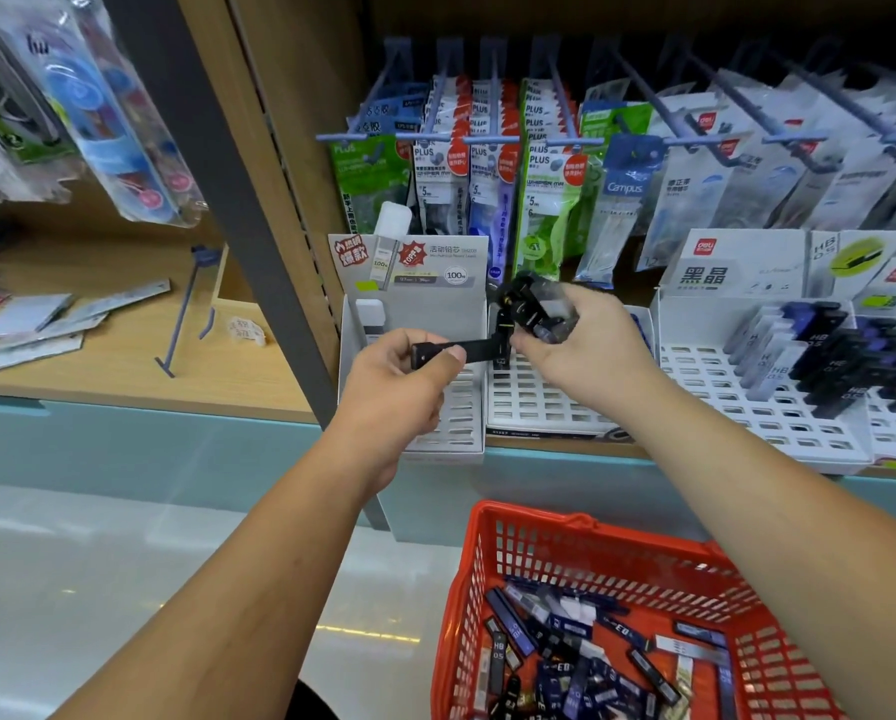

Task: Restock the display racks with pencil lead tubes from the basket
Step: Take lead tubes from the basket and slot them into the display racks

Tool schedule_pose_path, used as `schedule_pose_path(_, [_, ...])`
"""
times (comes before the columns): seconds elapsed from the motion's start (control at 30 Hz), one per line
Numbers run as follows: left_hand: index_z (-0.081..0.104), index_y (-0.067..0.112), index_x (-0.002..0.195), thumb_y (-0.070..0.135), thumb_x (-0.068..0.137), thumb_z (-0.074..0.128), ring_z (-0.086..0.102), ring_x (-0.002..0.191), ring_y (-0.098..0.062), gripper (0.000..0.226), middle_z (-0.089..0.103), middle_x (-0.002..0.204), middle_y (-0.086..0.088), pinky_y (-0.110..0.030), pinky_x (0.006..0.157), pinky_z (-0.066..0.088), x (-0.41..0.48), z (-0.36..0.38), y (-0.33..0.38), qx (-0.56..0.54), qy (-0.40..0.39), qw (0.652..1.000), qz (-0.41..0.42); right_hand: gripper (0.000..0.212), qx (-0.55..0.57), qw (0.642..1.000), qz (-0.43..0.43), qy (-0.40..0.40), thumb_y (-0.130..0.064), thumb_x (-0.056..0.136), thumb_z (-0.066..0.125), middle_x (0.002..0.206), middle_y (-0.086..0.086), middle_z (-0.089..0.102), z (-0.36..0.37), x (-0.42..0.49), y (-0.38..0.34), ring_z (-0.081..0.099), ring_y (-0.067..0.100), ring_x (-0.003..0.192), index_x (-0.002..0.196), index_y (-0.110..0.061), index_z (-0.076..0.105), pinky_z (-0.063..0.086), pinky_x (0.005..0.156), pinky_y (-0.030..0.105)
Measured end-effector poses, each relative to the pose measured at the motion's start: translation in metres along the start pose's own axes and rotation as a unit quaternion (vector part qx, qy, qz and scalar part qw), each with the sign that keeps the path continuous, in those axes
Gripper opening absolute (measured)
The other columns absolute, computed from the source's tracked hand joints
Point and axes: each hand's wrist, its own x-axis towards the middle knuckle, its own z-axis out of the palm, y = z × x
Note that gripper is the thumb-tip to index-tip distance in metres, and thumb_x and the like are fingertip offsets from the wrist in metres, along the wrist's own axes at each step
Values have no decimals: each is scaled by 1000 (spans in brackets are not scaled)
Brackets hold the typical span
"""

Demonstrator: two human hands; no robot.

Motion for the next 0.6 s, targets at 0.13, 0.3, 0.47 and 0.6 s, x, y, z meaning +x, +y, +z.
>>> schedule_pose_path(0.13, [64,6,106,14,98,69,38,52,-15,12,45,61,1,-25,44,32,-1,4,4,-18,6,1000,-13,24,-1,1000,4,17,-19,87,78,85,-4,73,7,-8,1,65,11,77,109,-24,70,55,78,31])
schedule_pose_path(0.3, [67,9,99,16,95,69,44,54,-15,8,51,60,-1,-25,45,35,0,5,5,-1,39,999,-14,20,82,996,-2,41,-16,90,76,79,-15,68,10,0,-13,63,-1,70,107,-23,69,48,70,15])
schedule_pose_path(0.47, [68,1,105,14,91,68,40,43,-11,19,61,59,-7,-22,43,32,-2,4,3,42,38,998,-5,21,35,999,2,28,-19,86,79,89,-4,73,22,2,-9,69,18,84,104,-21,69,58,82,34])
schedule_pose_path(0.6, [62,-2,106,14,93,68,35,39,-9,22,76,75,-12,-24,42,30,-2,8,3,40,21,999,-13,24,90,995,43,24,-19,83,83,86,-4,75,20,0,-7,72,19,83,99,-28,68,61,82,39])
